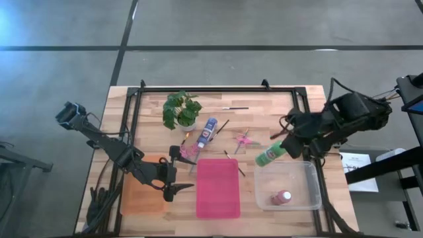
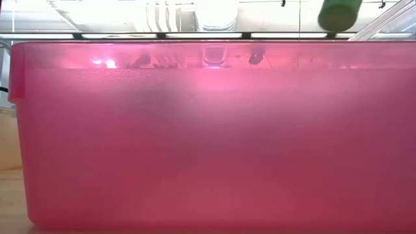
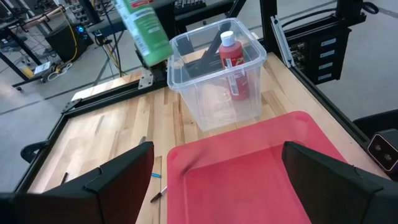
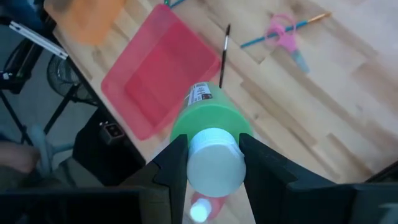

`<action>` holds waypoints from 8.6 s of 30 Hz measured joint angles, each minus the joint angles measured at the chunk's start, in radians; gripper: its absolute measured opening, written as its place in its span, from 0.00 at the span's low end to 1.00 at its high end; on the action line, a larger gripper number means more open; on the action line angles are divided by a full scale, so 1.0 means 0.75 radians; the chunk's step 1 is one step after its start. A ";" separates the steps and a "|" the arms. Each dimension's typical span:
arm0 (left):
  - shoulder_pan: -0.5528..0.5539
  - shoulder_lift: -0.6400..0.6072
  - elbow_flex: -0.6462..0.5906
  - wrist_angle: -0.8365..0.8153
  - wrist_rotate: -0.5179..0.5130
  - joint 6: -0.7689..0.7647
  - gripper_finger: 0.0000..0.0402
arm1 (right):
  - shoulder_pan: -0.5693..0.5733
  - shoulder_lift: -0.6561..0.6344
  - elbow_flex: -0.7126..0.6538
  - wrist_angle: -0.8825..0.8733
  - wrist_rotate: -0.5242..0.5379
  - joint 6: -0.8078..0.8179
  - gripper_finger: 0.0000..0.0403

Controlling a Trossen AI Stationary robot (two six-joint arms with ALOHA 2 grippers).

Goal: Pick & Place Paint Supplies
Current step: Put the green paint bottle into the transparent bin, then put the purple paint bottle into the transparent bin

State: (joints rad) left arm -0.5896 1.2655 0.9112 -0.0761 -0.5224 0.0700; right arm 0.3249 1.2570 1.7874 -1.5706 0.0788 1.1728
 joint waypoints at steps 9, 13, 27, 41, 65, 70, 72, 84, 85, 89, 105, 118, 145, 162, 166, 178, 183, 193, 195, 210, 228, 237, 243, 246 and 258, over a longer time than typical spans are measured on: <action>0.000 0.000 0.000 -0.001 0.000 -0.001 0.90 | 0.179 0.001 -0.032 -0.001 0.035 0.198 0.28; 0.000 0.000 0.000 -0.001 0.001 -0.001 0.90 | 0.247 0.001 -0.047 0.000 0.053 0.269 0.28; -0.001 0.000 -0.001 0.001 0.001 -0.003 0.90 | 0.373 -0.005 -0.239 0.000 0.058 0.426 0.28; -0.001 0.000 -0.001 0.006 0.004 -0.005 0.90 | 0.374 -0.010 -0.415 0.000 -0.045 0.446 0.28; 0.000 0.000 -0.001 0.006 0.014 -0.016 0.90 | 0.787 -0.034 -0.640 0.002 0.005 0.923 0.28; 0.000 0.000 -0.001 0.006 0.014 -0.016 0.90 | 0.841 -0.027 -0.673 0.043 0.039 0.989 0.28; 0.000 0.000 -0.001 0.006 0.013 -0.016 0.90 | 0.855 -0.012 -0.679 0.058 0.040 1.000 0.28; 0.000 0.000 -0.001 0.006 0.014 -0.021 0.90 | 0.881 0.101 -0.675 0.118 0.004 1.010 0.28; 0.000 0.000 -0.001 0.007 0.015 -0.021 0.90 | 0.882 0.109 -0.675 0.119 -0.004 1.010 0.28; 0.000 0.000 -0.001 0.007 0.020 -0.022 0.90 | 0.882 0.119 -0.676 0.124 -0.016 1.010 0.28; 0.000 0.000 -0.001 0.006 0.024 -0.024 0.90 | 0.881 0.140 -0.723 0.150 -0.035 1.010 0.28; 0.000 0.000 -0.001 0.006 0.026 -0.024 0.90 | 0.878 0.124 -0.751 0.149 0.001 0.981 0.28; 0.000 0.000 -0.001 0.006 0.032 -0.021 0.90 | 0.877 0.043 -0.863 0.225 -0.003 0.977 0.37; 0.000 0.000 -0.001 0.006 0.035 -0.021 0.90 | 0.878 0.025 -0.863 0.215 0.109 0.959 0.53; 0.000 0.000 -0.001 0.006 0.037 -0.021 0.90 | 0.878 0.000 -0.857 0.204 0.173 0.959 0.54; 0.000 0.000 -0.001 0.007 0.037 0.006 0.90 | 0.860 -0.022 -0.690 0.063 0.583 0.816 0.54; 0.001 0.001 -0.001 0.036 0.034 0.047 0.90 | 0.763 -0.027 -0.594 0.065 0.697 0.585 0.54; 0.004 0.050 -0.001 0.033 0.033 0.074 0.90 | 0.352 -0.027 -0.496 0.278 0.707 -0.173 0.54; 0.004 0.078 -0.001 0.036 0.033 0.115 0.90 | 0.270 -0.027 -0.506 0.395 0.704 -0.391 0.54; -0.047 0.071 0.007 -0.195 -0.321 -0.056 0.90 | -0.143 0.019 -0.562 0.674 0.550 -1.036 0.54; 0.507 0.073 -0.084 -0.372 -0.144 -0.995 0.85 | -0.077 0.019 -0.784 1.062 0.557 -0.974 0.54; 0.693 0.130 -0.091 -0.269 0.159 -0.944 0.68 | -0.074 0.008 -0.880 1.141 0.560 -0.978 0.54; 0.692 0.250 -0.091 -0.165 0.159 -0.941 0.66 | -0.074 -0.007 -0.939 1.221 0.559 -0.980 0.54; 0.695 0.349 -0.089 -0.077 0.126 -0.932 0.66 | -0.064 -0.013 -0.954 1.267 0.558 -0.997 0.54; 0.736 0.590 0.108 -0.059 0.008 -0.927 0.66 | 0.028 -0.018 -0.931 1.370 0.557 -1.052 0.54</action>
State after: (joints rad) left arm -0.0376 1.7082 0.9923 -0.1203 -0.5163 -0.6254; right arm 0.3462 1.2434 1.0892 -0.5429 0.4962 0.3837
